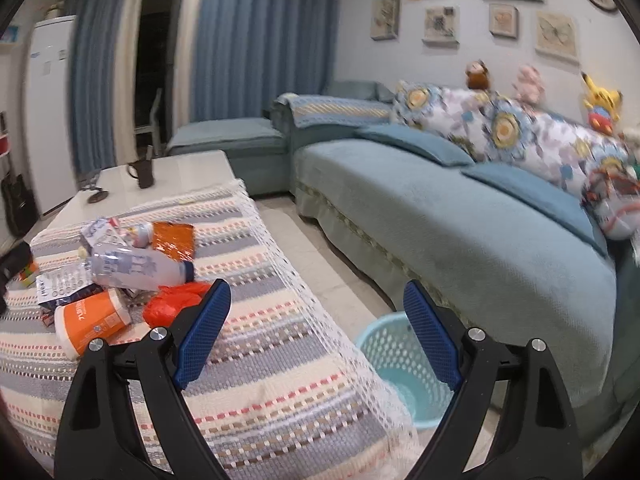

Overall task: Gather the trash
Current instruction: 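Grasp the red plastic bag with the right tool while the left tool approaches the orange cup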

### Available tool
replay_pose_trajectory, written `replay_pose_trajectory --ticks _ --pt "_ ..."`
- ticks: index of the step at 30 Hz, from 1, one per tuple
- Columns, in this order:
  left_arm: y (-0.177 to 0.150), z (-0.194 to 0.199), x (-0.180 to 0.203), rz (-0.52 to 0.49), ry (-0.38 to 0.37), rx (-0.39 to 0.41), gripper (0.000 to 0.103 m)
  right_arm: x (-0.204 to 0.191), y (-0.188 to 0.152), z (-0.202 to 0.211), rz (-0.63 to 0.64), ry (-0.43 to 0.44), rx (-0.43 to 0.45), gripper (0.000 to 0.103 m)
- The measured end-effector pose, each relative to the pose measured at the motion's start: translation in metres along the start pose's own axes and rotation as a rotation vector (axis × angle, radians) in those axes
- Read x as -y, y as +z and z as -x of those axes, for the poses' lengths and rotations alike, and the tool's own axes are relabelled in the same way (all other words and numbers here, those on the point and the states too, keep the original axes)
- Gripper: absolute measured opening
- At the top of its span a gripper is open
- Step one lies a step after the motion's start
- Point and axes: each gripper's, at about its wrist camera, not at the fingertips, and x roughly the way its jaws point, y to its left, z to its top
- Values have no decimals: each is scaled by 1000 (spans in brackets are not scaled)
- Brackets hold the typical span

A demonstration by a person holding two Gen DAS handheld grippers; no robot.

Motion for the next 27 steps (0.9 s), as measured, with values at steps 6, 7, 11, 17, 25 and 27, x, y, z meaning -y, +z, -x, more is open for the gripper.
replay_pose_trajectory --ticks 6,7,11,17,25,27 --pt "-2 -25 -55 53 -40 -112 96 -25 7 -24 44 134 -23 81" --pt "-5 -33 -61 60 -47 -131 96 -31 7 -31 50 162 -39 80" --pt "-24 -71 -79 119 -92 -234 96 -54 5 -55 74 221 -89 79" --pt "-43 -110 -72 109 -145 -342 92 -90 -5 -93 123 302 -178 79" --pt "-62 -131 -52 108 -229 -416 89 -110 -28 -138 125 344 -307 80" --pt "-65 -131 -46 110 -279 -433 89 -110 -32 -147 106 376 -348 80"
